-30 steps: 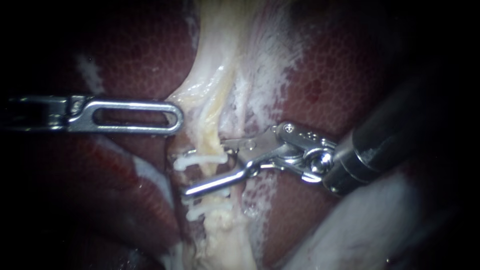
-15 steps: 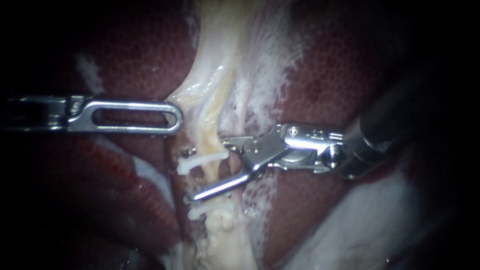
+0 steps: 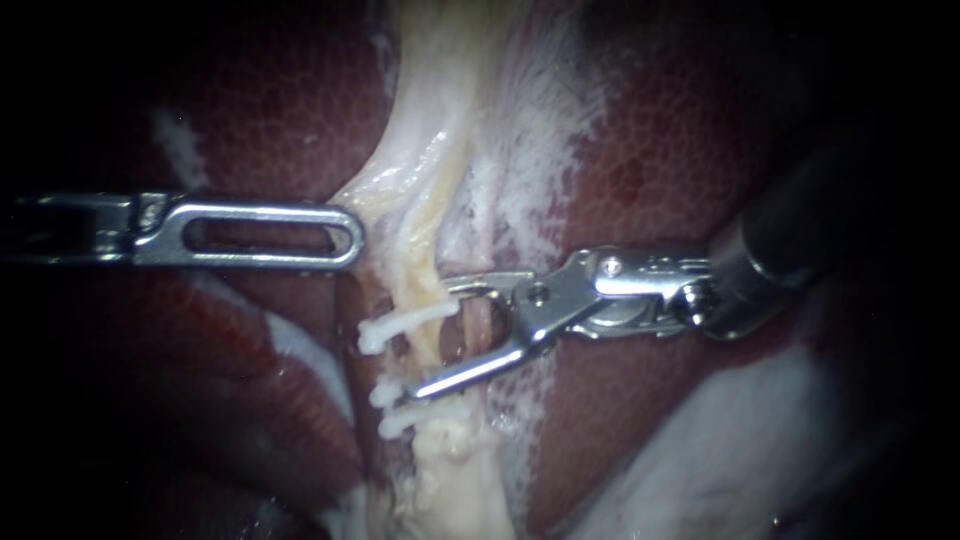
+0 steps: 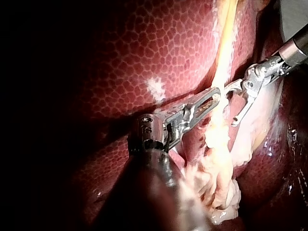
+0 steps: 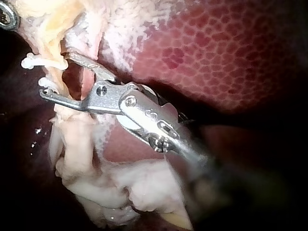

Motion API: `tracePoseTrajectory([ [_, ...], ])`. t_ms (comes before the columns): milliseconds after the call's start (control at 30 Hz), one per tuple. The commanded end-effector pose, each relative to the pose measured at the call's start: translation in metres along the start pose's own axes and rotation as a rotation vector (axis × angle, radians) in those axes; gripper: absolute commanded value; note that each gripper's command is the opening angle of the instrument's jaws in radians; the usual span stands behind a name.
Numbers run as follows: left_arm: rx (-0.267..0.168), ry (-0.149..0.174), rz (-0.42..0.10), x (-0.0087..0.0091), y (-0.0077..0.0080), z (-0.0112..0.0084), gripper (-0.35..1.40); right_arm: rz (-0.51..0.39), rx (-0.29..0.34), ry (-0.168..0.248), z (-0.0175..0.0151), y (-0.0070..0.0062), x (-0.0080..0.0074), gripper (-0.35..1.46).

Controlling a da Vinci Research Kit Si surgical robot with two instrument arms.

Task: Going back third clip left tube

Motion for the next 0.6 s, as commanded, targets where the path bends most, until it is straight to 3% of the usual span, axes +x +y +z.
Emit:
tracePoseTrajectory([
  [33, 0.001, 0.0, 0.0, 0.0, 0.0, 0.0, -0.35, -0.004, -0.002, -0.004, -0.0005, -0.0001, 0.0001, 0.6],
  [367, 0.001, 0.001, 0.0, 0.0, 0.0001, 0.0, -0.35, -0.022, -0.051, -0.033, -0.0059, -0.0032, 0.0006, 0.6],
  [600, 0.001, 0.001, 0.0, 0.0, 0.0001, 0.0, -0.35, -0.017, -0.093, -0.053, -0.0108, -0.0038, 0.0034, 0.6],
])
